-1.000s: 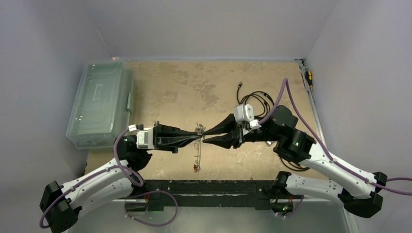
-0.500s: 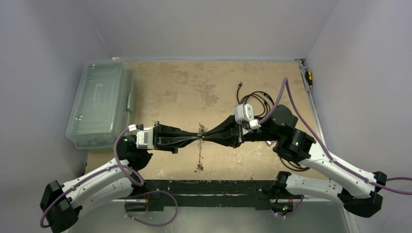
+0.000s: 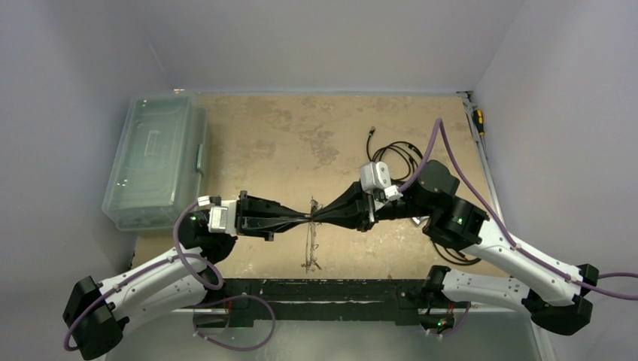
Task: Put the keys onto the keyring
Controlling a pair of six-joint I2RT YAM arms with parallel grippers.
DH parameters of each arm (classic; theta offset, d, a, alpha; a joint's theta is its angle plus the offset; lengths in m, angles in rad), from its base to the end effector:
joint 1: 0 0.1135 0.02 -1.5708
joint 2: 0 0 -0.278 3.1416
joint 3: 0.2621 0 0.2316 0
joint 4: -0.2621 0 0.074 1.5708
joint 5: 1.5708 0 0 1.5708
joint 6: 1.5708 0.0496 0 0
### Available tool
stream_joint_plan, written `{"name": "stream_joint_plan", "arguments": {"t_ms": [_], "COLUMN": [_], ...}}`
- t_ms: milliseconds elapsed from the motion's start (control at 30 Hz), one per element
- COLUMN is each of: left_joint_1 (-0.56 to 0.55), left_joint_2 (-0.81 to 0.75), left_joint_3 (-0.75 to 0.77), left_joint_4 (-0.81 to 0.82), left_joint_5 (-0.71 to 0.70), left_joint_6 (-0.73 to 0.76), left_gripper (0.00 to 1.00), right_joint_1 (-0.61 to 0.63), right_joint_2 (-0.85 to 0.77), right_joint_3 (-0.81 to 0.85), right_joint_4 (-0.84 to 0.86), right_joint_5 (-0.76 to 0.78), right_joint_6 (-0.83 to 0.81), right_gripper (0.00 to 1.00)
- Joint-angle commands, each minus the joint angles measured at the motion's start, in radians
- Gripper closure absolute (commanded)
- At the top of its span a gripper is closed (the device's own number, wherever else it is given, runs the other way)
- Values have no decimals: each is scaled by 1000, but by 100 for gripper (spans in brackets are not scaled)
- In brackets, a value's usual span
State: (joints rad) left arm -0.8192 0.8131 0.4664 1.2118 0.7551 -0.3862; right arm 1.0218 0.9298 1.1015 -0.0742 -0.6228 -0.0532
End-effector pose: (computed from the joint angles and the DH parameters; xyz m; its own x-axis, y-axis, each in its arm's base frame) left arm 0.0647 -0.1190 0.3797 0.1667 -0.5801 -0.7973 0.9698 -0.0497 0.2390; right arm 0.0680 0.1666 0.4448 0.1037 0.0867 -0.9908 -0.9917 -0.0668 -0.1096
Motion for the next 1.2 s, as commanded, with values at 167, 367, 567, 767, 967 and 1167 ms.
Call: {"name": "stream_joint_plan", "arguments": {"t_ms": [167,367,567,767,967,1167], "left_joint_1": [-6,-6,-7,-6,-6,-8], "left_joint_2": [31,32,44,46,21,-76], "left_joint_3": [31,33,37,40,46,121], "left_joint_4": [15,-14,-19,-36,-73,-459], "left_joint_5": [51,21,18,18,20,8], "left_joint_6": [-27,-7,-18,-15,7,238], "left_gripper": [100,100,100,96,68,56], "right_joint_1": [8,11,12,17,18,18], "right_joint_2": [27,32,45,61,34,-8], "right_joint_3": [37,40,40,40,50,38], "right_joint_4": [28,37,44,70,59,24], "right_joint_5": [7,22,39,69,121,144], "right_joint_6": [-4,6,7,14,-14,-45], "right_gripper": [90,82,85,100,100,100]}}
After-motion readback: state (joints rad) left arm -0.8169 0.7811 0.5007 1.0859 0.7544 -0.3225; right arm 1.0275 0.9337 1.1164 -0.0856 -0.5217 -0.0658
